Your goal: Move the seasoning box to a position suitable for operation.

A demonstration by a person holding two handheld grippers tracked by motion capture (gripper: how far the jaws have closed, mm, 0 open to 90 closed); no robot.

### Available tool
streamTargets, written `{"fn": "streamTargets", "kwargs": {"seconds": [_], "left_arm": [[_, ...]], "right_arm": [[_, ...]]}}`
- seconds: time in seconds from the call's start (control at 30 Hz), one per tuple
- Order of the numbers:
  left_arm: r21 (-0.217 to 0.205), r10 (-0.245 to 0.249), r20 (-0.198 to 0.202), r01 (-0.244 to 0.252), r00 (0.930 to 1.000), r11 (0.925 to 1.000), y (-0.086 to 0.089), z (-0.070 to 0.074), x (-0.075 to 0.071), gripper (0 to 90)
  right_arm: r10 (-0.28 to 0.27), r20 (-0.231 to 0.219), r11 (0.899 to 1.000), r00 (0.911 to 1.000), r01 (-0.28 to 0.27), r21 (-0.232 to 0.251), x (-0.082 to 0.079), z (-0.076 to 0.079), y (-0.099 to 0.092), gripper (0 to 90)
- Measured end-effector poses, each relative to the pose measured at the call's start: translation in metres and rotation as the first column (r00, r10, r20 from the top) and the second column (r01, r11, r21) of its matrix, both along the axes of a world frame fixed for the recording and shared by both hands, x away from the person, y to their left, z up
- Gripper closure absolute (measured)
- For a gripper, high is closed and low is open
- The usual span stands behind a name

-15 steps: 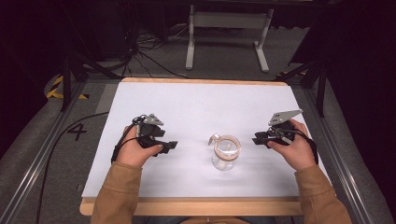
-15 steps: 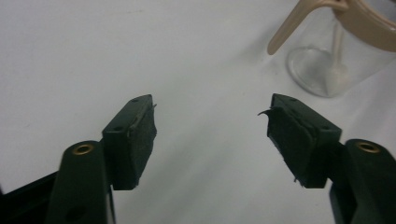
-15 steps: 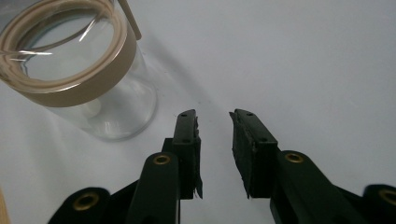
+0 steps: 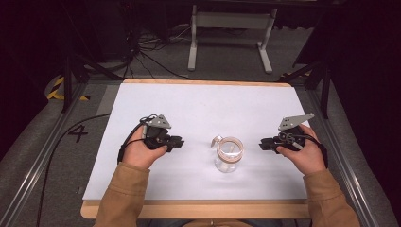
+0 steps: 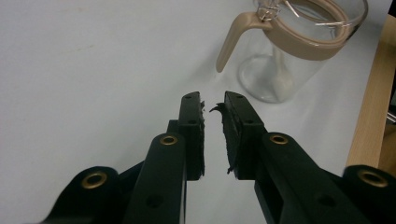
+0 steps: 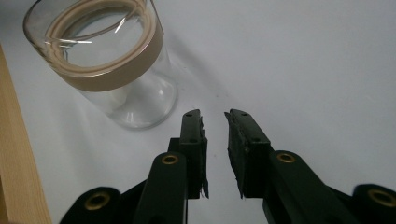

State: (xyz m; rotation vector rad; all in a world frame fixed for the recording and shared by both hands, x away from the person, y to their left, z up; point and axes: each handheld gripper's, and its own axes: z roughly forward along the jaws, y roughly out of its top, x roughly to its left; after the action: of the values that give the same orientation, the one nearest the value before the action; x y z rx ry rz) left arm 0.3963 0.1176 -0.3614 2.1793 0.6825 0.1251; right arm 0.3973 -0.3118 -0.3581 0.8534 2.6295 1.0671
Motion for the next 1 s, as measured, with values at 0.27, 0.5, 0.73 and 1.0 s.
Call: {"fn": "streamTargets", "kwargs": {"seconds": [0.27, 0.5, 0.73, 1.0], "left_arm": [[-0.041, -0.029, 0.048, 0.031, 0.9984, 0.9987, -0.026, -0.003, 0.002, 86.4], [-0.077, -0.056, 0.033, 0.059, 0.9979, 0.9953, -0.038, -0.008, 0.008, 86.0], [-0.064, -0.086, 0.027, 0.088, 0.9959, 0.9941, -0.061, -0.024, 0.014, 86.9], [-0.044, -0.068, 0.016, 0.069, 0.9976, 0.9967, -0.074, -0.040, 0.022, 88.8]], "right_arm": [[-0.033, -0.012, 0.999, 0.9994, 0.034, 0.036, -0.007, 0.001, -0.008, 74.1], [-0.042, -0.014, 0.998, 0.9990, 0.042, 0.037, -0.016, 0.002, -0.009, 72.7], [-0.040, -0.022, 0.998, 0.9989, 0.041, 0.038, -0.020, 0.001, -0.011, 72.4], [-0.040, -0.029, 0.999, 0.9988, 0.041, 0.030, -0.025, -0.001, -0.013, 72.2]]}}
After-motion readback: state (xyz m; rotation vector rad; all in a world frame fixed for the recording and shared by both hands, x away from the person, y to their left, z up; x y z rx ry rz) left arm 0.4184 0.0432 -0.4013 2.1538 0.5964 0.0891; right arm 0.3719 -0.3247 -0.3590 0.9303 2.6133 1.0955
